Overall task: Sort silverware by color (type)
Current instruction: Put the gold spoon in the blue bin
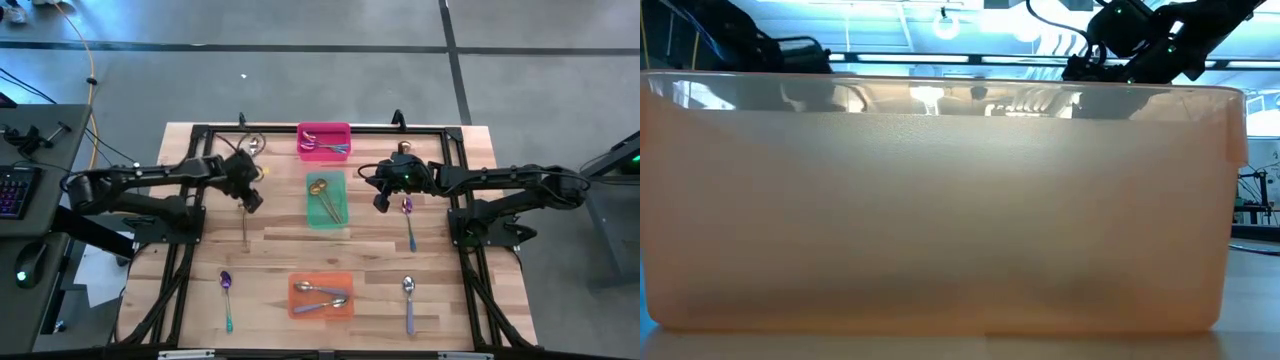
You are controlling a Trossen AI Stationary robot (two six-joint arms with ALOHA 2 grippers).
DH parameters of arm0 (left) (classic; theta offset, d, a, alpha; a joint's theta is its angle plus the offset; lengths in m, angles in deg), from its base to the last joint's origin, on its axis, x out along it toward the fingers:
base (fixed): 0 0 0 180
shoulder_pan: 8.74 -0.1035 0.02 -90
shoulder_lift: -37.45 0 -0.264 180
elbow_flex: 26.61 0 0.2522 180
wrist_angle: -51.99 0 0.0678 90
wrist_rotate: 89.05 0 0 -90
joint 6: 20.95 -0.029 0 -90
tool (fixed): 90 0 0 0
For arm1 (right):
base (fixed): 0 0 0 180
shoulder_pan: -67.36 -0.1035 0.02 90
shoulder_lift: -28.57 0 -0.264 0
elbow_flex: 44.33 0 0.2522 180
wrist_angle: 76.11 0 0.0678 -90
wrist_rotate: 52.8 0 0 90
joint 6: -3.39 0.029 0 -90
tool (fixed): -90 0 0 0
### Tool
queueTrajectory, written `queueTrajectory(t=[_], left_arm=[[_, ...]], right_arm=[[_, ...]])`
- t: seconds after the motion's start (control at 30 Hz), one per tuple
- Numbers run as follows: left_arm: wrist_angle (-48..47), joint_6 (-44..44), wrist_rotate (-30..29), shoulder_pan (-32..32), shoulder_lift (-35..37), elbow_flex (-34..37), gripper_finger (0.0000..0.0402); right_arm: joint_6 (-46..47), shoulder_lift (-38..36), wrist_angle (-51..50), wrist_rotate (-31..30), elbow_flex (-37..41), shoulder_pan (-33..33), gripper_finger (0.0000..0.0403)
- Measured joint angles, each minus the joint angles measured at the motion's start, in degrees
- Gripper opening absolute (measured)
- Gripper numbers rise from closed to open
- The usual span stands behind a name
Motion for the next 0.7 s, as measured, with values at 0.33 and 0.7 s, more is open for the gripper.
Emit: queueTrajectory(t=[0.33, 0.7], left_arm=[[-12.56, 16.36, -6.24, 14.91, 4.46, 0.00, 0.0184], [-11.73, 24.13, -11.38, 19.03, 1.17, 0.99, 0.0184]], right_arm=[[-0.61, 0.00, 0.00, -0.04, 0.00, 0.00, 0.0000], [-1.49, 0.00, 0.00, -0.22, -0.02, 0.00, 0.0000]])
